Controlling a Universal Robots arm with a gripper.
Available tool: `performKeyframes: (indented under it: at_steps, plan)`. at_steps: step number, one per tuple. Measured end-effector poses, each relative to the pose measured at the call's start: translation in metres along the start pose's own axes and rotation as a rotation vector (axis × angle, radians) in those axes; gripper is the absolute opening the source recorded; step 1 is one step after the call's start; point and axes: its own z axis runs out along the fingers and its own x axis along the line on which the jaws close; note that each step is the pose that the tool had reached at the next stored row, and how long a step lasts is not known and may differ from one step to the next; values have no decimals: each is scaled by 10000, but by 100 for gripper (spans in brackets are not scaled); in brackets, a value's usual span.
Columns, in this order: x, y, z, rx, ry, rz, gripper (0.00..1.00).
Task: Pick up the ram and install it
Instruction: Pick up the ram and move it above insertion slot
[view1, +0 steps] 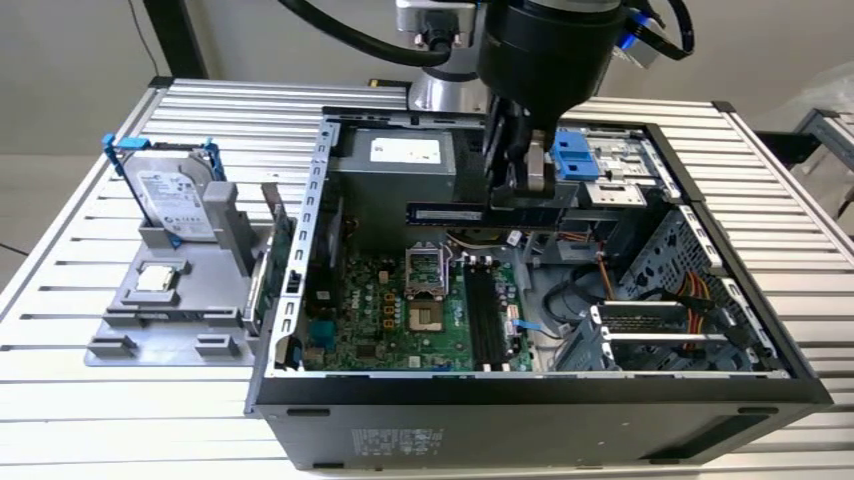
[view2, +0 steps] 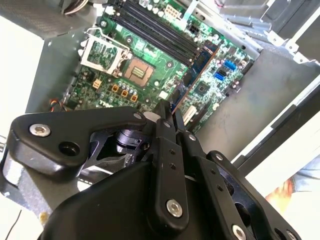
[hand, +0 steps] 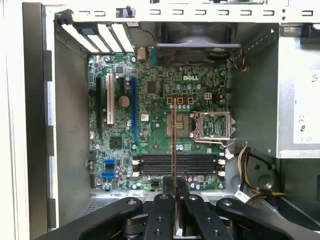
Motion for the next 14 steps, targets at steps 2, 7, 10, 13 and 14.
performKeyframes:
  at_steps: [2, 7, 10, 13, 14]
  plan:
    - [-1, -33, 0, 0, -1, 0, 0]
    - [-10, -129, -3, 0, 0, 0, 0]
    - [-36, -159, -3, -1, 1, 0, 0]
    - [-78, -176, -3, 0, 3, 0, 0]
    - [-90, -186, -4, 0, 4, -1, 0]
